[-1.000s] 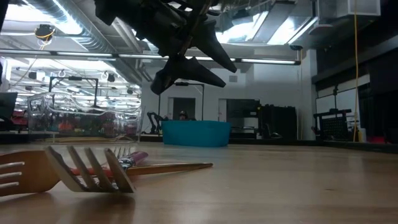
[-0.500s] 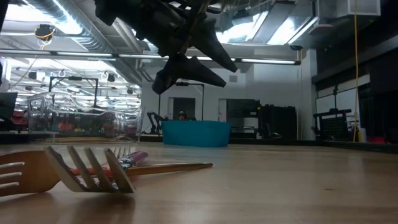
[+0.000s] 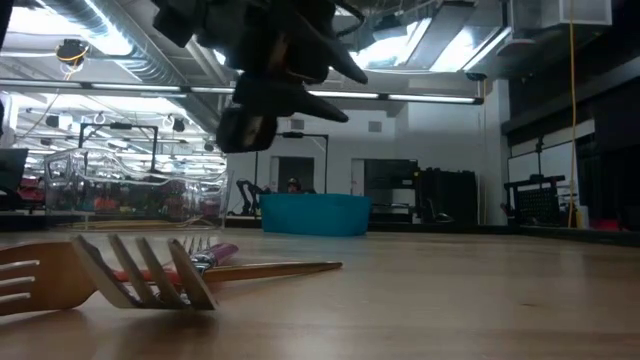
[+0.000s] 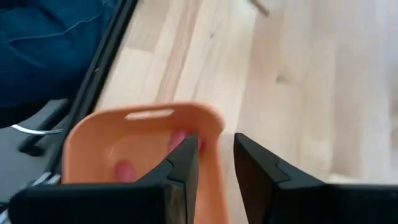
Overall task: Sort silverware by color (type)
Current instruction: Put the orange fork into the blue bin
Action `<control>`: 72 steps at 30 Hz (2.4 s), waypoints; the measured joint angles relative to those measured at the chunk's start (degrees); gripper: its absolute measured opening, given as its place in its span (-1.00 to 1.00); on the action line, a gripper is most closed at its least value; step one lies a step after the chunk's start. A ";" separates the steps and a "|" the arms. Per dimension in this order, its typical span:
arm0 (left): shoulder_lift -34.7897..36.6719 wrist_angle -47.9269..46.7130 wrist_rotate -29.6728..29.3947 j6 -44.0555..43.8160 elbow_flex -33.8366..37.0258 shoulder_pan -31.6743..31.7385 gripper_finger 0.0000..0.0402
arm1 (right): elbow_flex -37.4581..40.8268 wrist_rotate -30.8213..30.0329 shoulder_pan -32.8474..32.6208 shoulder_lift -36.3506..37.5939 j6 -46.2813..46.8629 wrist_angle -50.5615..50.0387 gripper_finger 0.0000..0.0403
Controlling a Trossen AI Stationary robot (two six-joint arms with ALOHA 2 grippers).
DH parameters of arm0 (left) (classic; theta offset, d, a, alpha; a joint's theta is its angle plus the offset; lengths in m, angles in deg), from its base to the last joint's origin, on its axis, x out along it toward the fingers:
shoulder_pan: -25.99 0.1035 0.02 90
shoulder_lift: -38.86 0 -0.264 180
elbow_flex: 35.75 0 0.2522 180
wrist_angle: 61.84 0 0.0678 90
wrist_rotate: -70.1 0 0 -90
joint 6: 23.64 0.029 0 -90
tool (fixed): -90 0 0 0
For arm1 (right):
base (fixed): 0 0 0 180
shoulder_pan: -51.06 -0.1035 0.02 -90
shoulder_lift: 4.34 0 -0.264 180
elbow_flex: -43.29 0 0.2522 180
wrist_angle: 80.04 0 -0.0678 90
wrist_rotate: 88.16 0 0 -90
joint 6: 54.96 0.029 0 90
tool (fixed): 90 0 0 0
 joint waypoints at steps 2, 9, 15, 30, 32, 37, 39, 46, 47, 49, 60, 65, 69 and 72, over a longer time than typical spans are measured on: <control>0.00 -1.38 1.57 -2.59 0.00 -0.54 -0.38 | -0.34 -0.04 2.29 0.00 -3.94 0.14 -0.56; 0.00 -7.92 3.86 -10.93 0.00 -3.79 -0.38 | -0.35 0.11 11.50 0.00 -21.15 0.06 -0.56; 0.00 -15.57 2.99 -19.07 0.00 -7.15 -0.38 | -0.35 0.12 20.47 0.00 -34.37 0.52 -0.56; 0.00 -22.22 -5.69 -30.97 0.00 -10.28 -0.38 | -0.19 8.61 38.38 0.00 -54.73 14.04 -0.56; -0.43 -22.51 -5.67 -31.95 0.00 -10.25 -0.38 | -0.19 11.46 39.74 0.00 -56.48 15.73 -0.56; -2.64 -22.97 -5.01 -33.45 0.00 -10.28 -0.38 | -0.17 14.98 41.75 0.00 -59.28 18.19 -0.56; -3.26 -22.79 -5.28 -33.47 0.00 -10.27 -0.38 | -0.17 15.17 42.20 0.00 -60.17 18.35 -0.56; -3.48 -23.34 -6.11 -33.55 0.02 -10.23 -0.38 | -0.13 15.21 42.12 0.00 -61.59 18.40 -0.56; -3.48 -23.29 -6.36 -33.62 0.01 -10.22 -0.38 | -0.13 15.20 42.12 0.00 -61.62 18.40 -0.56; -3.45 -23.28 -6.74 -33.65 0.02 -10.21 -0.38 | -0.13 15.21 42.12 0.00 -61.62 18.42 -0.56; -5.95 -21.75 -5.50 -35.12 -0.07 -10.21 -0.38 | -0.13 15.21 42.10 0.00 -61.66 18.66 -0.56; -5.95 -21.83 -5.41 -35.15 -0.07 -10.02 -0.38 | -0.11 15.22 42.10 0.00 -61.66 18.96 -0.56; -5.95 -23.55 -4.11 -35.11 -0.10 -9.69 -0.38 | -0.11 15.23 42.10 0.00 -61.66 19.48 -0.56; -5.92 -25.27 -2.59 -34.93 -0.15 -9.49 -0.38 | -0.11 15.22 42.10 0.00 -61.67 20.25 -0.56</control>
